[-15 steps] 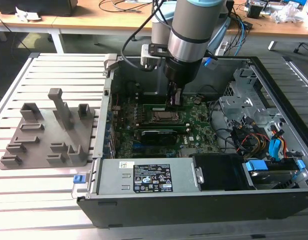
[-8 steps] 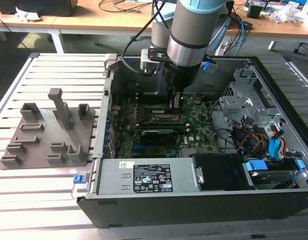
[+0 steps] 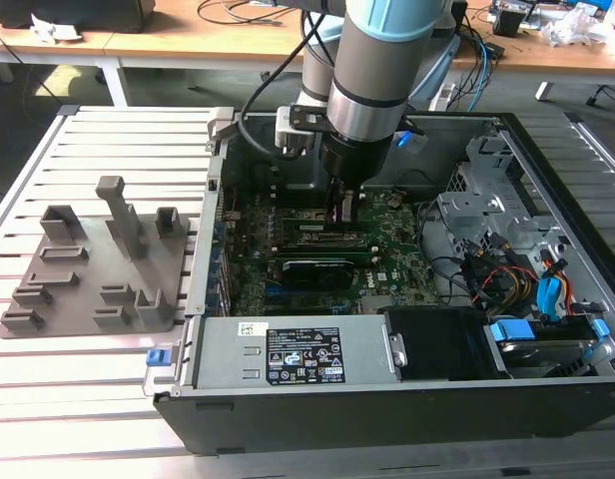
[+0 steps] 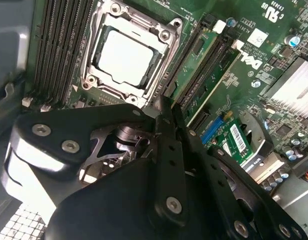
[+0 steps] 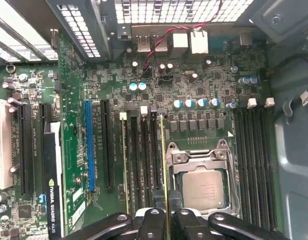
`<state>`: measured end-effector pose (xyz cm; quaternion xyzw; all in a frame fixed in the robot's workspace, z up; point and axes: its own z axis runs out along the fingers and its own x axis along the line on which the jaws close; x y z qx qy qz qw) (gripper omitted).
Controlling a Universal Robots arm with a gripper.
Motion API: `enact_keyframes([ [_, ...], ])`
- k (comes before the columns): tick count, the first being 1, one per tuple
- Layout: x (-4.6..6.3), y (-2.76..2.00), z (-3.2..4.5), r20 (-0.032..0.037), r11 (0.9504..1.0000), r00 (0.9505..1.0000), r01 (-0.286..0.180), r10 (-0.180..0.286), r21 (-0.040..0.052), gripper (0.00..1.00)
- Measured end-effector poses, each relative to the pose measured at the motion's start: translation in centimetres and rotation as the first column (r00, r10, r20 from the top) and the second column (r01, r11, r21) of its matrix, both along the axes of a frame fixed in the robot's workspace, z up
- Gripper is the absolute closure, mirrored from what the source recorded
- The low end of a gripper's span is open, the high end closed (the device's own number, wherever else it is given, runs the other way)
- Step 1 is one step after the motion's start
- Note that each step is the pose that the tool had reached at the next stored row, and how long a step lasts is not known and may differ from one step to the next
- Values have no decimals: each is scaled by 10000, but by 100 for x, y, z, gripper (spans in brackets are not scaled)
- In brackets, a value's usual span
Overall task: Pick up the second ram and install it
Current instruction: 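Insert the second ram into the second slot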
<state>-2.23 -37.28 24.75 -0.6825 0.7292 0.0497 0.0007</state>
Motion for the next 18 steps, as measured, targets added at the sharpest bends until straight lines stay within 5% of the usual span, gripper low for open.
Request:
enact_keyframes([
  [1,-2,-22,-7,1,10000,10000,0,0,-72,86],
  [4,-11,-101,-50,2,10000,10000,4,-4,-52,86],
  [18,-28,-104,-210,0,9998,9998,190,-190,-54,86],
])
